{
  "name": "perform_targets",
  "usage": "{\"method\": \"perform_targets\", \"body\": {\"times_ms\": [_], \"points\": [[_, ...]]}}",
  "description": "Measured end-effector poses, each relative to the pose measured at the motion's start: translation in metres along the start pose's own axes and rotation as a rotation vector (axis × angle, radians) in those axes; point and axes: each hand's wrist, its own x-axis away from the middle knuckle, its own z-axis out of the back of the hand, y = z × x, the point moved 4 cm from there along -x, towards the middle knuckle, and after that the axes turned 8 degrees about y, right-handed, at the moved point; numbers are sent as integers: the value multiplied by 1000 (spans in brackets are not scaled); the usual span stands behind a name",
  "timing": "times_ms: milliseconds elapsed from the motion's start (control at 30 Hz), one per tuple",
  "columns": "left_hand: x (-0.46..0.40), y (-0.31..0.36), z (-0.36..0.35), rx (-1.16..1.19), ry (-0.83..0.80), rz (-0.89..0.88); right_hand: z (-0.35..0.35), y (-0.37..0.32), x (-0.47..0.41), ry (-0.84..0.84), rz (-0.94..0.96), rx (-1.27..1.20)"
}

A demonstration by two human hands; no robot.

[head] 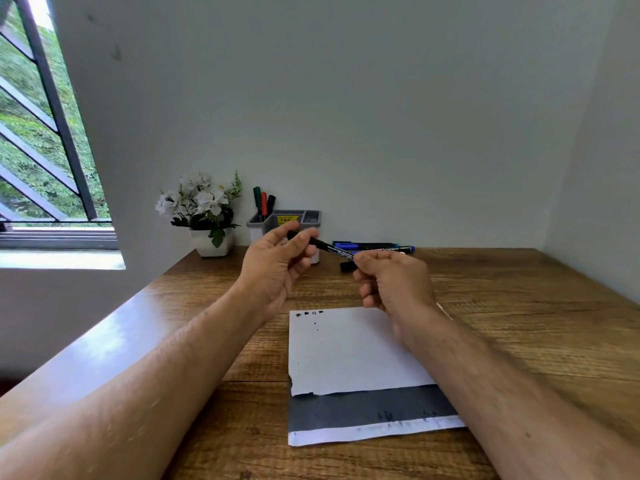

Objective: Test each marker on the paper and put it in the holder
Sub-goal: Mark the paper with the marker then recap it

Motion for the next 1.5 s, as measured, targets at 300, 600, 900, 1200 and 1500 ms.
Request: {"method": "perform_targets", "body": {"times_ms": [300, 600, 900, 1200, 1500], "points": [[0, -1, -6, -197, -38, -145, -4, 1, 2, -5, 16, 32], [-28, 62, -9, -392, 265, -573, -9, -2, 10, -44, 85, 183], [-78, 101, 3, -645, 660, -816, -18, 4, 16, -102, 151, 341], [-100, 77, 27, -867, 594, -771, -17, 3, 19, -116, 168, 353], [-118, 64, 57, -1032, 614, -592, -16, 0, 20, -104, 184, 382]]}}
